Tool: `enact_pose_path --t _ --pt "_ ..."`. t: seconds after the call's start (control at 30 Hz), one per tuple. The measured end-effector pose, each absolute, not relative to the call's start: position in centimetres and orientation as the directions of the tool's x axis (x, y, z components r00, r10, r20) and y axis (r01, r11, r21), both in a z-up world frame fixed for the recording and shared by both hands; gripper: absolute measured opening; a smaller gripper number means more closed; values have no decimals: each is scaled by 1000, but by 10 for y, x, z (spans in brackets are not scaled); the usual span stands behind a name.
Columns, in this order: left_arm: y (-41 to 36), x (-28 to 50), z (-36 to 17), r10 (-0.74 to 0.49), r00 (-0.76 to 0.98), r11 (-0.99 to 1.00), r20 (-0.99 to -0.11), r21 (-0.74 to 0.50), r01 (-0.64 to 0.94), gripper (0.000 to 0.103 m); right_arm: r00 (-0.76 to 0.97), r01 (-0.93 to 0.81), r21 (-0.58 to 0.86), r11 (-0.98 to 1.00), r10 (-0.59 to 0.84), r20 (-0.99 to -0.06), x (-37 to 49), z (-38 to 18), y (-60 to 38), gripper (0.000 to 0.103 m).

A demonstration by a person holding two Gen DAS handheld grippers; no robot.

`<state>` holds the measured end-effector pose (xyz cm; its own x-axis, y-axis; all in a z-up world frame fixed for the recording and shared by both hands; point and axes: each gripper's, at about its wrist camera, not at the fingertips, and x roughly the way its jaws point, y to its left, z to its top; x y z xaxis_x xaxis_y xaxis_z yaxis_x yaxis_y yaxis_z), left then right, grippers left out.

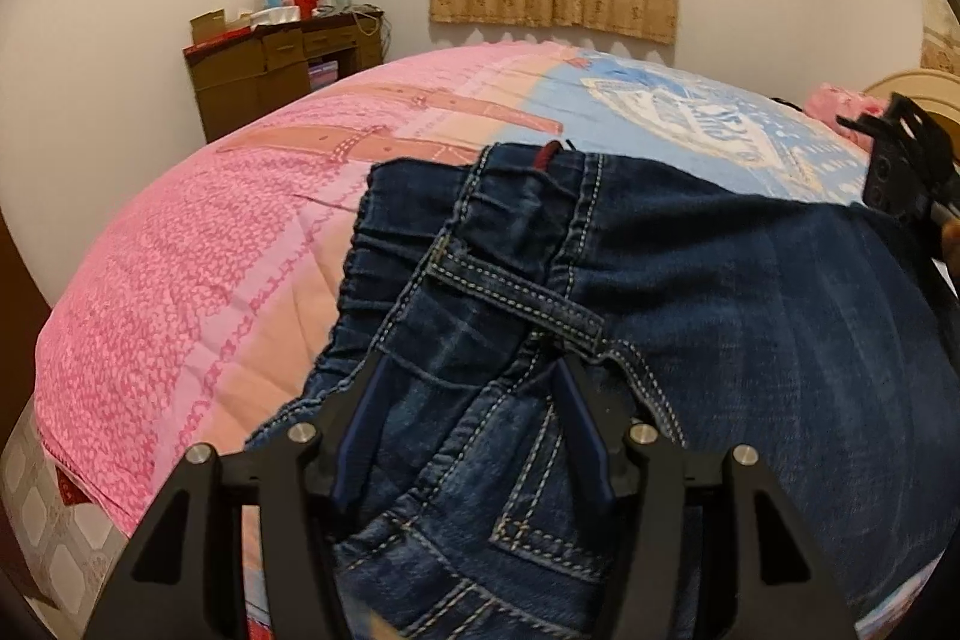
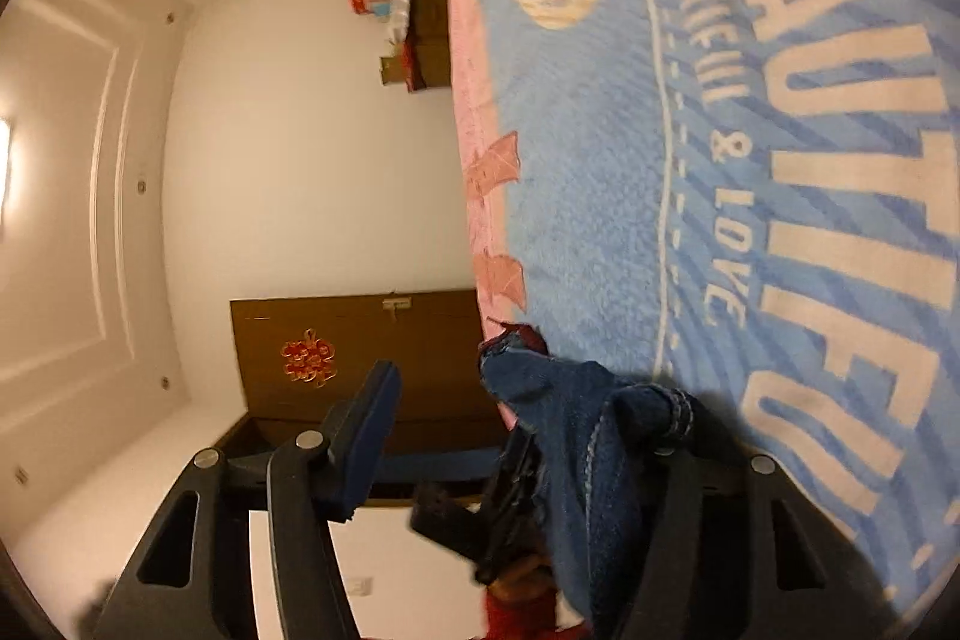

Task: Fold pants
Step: 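Open the left tool and press the folded jeans near the waist with the right tool, then open the right tool and move it back over the jeans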

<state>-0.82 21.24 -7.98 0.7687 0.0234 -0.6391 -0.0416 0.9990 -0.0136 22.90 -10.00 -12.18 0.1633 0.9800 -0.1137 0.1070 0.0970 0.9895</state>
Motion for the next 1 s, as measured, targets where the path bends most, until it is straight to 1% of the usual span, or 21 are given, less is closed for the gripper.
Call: enact_pose_path --t 0.03,0.1,0.17,0.2,0.27,0.37,0.43,0.5,0.57,0.6,0.63,0.67,0.7,0.73,0.77,0.8,0.83,0.9,0.93,0.97,1.0 --pt "214 -9 -79 19 765 999 -643 -13 -35 59 138 106 987 117 982 -131 232 -120 -96 57" --pt "216 -10 -77 9 760 1000 -650 -5 -16 58 80 62 969 239 967 -244 236 -108 -92 38" --pt "220 -16 -75 2 765 1000 -644 3 0 58 58 10 948 319 946 -319 237 -96 -93 33" --pt "221 -18 -74 0 767 1000 -642 6 5 58 62 -47 919 390 920 -387 234 -85 -91 27" --pt "222 -22 -74 -8 769 1000 -639 10 19 58 71 -129 873 470 883 -464 227 -71 -84 21" --pt "221 -22 -74 -4 769 1000 -639 13 16 58 108 -207 809 551 834 -540 216 -52 -73 21" --pt "221 -22 -74 -6 768 1000 -641 14 19 58 106 -223 803 553 832 -544 211 -47 -76 21" --pt "226 -25 -72 -26 771 1000 -637 -15 22 58 106 -228 802 553 833 -544 208 -42 -79 21" --pt "235 -27 -68 -40 775 998 -631 -60 3 59 146 -244 766 594 804 -577 199 -36 -104 23" --pt "238 -27 -66 -19 779 998 -626 -55 -21 58 211 -245 719 650 760 -615 195 -28 -117 23" --pt "242 -28 -64 12 782 998 -623 -40 -48 61 307 -237 641 730 682 -663 189 -19 -132 23" --pt "245 -28 -62 47 783 997 -620 -19 -75 62 395 -227 561 796 602 -694 181 -9 -140 25" --pt "246 -27 -61 58 785 997 -617 -11 -83 62 460 -243 519 819 568 -682 171 -1 -143 25" --pt "247 -27 -58 52 789 997 -612 -16 -78 62 481 -288 523 802 593 -646 159 4 -138 25" --pt "246 -26 -54 35 797 997 -603 -29 -66 62 474 -314 520 795 605 -640 153 3 -130 25" --pt "243 -25 -50 22 804 998 -594 -37 -55 64 476 -333 463 821 571 -669 143 0 -112 25" --pt "238 -24 -45 4 813 998 -582 -43 -36 68 492 -345 401 849 527 -693 136 -3 -98 25" --pt "220 -20 -36 -29 834 999 -551 -35 12 73 533 -386 258 886 442 -722 123 -14 -66 25" --pt "212 -16 -34 -39 837 999 -546 -28 29 77 534 -392 235 889 428 -729 119 -21 -59 25" --pt "207 -12 -34 -42 836 999 -548 -22 36 78 525 -385 219 897 408 -747 122 -33 -48 23" --pt "201 -6 -37 -42 830 999 -556 -18 39 78 518 -362 206 909 380 -766 125 -42 -47 23"
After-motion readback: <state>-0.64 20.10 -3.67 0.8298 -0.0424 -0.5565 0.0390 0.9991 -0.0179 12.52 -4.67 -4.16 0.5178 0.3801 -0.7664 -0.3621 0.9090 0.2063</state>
